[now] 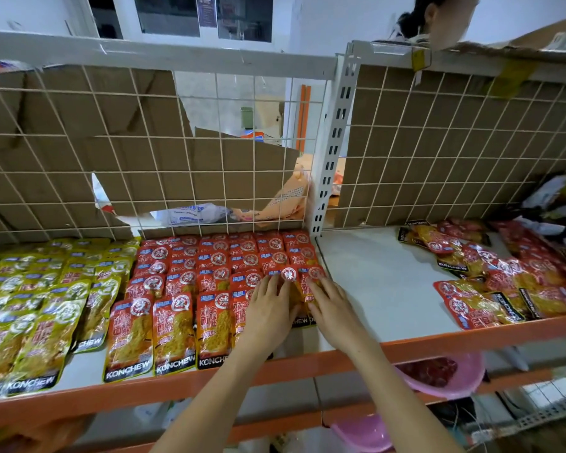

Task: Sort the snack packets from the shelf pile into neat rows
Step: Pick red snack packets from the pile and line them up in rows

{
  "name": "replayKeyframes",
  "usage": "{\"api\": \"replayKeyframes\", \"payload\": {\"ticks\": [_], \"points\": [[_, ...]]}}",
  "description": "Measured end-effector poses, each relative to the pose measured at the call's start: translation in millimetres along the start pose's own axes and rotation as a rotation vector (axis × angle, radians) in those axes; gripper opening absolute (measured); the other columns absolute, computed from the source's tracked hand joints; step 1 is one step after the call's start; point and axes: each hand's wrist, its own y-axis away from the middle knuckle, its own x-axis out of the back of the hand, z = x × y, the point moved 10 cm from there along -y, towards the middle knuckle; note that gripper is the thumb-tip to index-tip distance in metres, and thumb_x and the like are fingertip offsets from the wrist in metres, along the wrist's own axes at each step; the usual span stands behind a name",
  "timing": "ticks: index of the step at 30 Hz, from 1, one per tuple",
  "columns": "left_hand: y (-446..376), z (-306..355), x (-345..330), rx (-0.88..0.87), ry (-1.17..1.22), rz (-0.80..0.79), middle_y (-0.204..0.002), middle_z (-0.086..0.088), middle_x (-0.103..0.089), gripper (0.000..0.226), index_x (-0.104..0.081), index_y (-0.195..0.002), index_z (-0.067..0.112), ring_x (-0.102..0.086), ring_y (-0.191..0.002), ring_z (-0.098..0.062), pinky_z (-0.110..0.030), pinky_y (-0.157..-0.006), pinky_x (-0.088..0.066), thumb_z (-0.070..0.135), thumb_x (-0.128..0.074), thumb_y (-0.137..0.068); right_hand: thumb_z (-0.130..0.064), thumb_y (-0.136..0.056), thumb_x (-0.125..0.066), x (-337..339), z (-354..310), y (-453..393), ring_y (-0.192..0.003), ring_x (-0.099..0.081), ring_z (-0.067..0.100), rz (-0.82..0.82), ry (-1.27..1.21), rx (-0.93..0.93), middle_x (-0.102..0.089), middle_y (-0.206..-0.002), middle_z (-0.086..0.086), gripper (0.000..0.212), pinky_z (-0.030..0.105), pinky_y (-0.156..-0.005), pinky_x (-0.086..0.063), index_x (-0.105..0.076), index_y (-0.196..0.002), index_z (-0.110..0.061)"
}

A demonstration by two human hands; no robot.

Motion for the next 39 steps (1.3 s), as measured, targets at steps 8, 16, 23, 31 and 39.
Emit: {"api": "replayKeyframes", "payload": {"ticks": [8,16,23,31,39], "points": [[-3,3,-1,-0.003,-0.009,-0.022,-0.154,-0.011,-0.019,0.055,-0.023,-0.147,0.013,-0.014,-0.143,-0.029,-0.037,-0.117,-0.009,0.038,-0.036,-0.099,-0.031,-0.103,-0.029,-1,-2,2,-0.145,-0.008,0.019,-0.032,0.1,-0.011,-0.007,-0.159,-0.001,0.052,0.033,-0.117,-0.015,-0.013,-0.152,-0.021],[-20,8,15,-0.047,-0.094,-0.153,-0.135,-0.015,-0.04,0.053,-0.039,-0.132,0.007,-0.036,-0.126,-0.033,-0.04,-0.105,-0.031,0.037,-0.052,-0.091,-0.027,-0.098,-0.043,19,0,1,-0.139,-0.021,0.022,-0.072,0.057,-0.061,-0.025,-0.154,-0.001,0.05,0.039,-0.114,-0.023,-0.031,-0.146,-0.024],[11,57,40,-0.225,-0.132,0.112,-0.12,-0.009,-0.059,0.047,-0.056,-0.122,0.012,-0.058,-0.109,-0.029,-0.041,-0.087,-0.047,0.04,-0.061,-0.085,-0.037,-0.096,-0.045,94,51,78,-0.132,-0.032,0.015,0.157,0.171,-0.194,-0.044,-0.141,-0.006,0.042,0.031,-0.106,-0.026,-0.045,-0.136,-0.024],[46,196,9,-0.435,-0.066,0.163,-0.082,-0.003,-0.069,0.034,-0.072,-0.083,0.014,-0.068,-0.074,-0.024,-0.032,-0.061,-0.054,0.04,-0.068,-0.062,-0.037,-0.095,-0.048,126,157,205,-0.129,-0.039,0.015,0.232,0.135,-0.402,-0.049,-0.135,-0.005,0.041,0.032,-0.106,-0.032,-0.047,-0.133,-0.021],[51,323,-35,-0.456,0.027,0.088,-0.081,0.0,-0.066,0.036,-0.07,-0.089,0.016,-0.067,-0.072,-0.022,-0.035,-0.06,-0.054,0.042,-0.063,-0.065,-0.05,-0.095,-0.032,144,272,300,-0.122,-0.044,0.011,0.23,0.092,-0.506,-0.052,-0.125,-0.011,0.044,0.022,-0.102,-0.033,-0.051,-0.126,-0.025]]}}
